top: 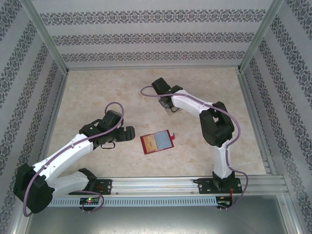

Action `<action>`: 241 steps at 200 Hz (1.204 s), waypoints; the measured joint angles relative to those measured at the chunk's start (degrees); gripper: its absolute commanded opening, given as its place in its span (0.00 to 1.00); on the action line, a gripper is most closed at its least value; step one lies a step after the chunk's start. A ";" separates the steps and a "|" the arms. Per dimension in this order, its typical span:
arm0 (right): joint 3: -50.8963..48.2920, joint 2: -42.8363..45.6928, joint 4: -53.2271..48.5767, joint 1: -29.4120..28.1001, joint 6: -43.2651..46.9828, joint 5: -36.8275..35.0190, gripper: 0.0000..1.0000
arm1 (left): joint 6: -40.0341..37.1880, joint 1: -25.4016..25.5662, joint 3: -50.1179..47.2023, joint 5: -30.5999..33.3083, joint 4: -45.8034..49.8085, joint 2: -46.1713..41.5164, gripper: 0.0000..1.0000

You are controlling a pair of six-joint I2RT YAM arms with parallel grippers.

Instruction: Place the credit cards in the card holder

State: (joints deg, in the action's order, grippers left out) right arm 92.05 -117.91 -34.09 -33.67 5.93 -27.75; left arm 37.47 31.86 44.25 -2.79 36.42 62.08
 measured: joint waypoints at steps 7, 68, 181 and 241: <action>0.00 0.00 0.00 0.09 0.00 -0.09 0.38 | -0.02 0.00 -0.02 -0.02 -0.02 0.00 0.95; 0.00 0.00 0.02 0.04 0.00 -2.27 0.28 | -0.04 0.00 -0.02 -0.02 -0.04 0.17 0.95; -0.24 0.00 0.04 -0.52 -0.42 -2.34 0.00 | -0.46 0.00 -0.02 0.02 -1.27 1.40 0.96; -2.97 3.91 0.00 -0.59 -2.16 3.28 0.00 | -1.57 0.00 0.02 -4.35 -2.73 2.05 0.96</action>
State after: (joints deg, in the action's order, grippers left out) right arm 89.08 -113.99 -34.09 -34.26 3.77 -24.47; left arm 35.90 31.86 44.27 -7.14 33.69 64.14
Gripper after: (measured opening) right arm 0.066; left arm 0.961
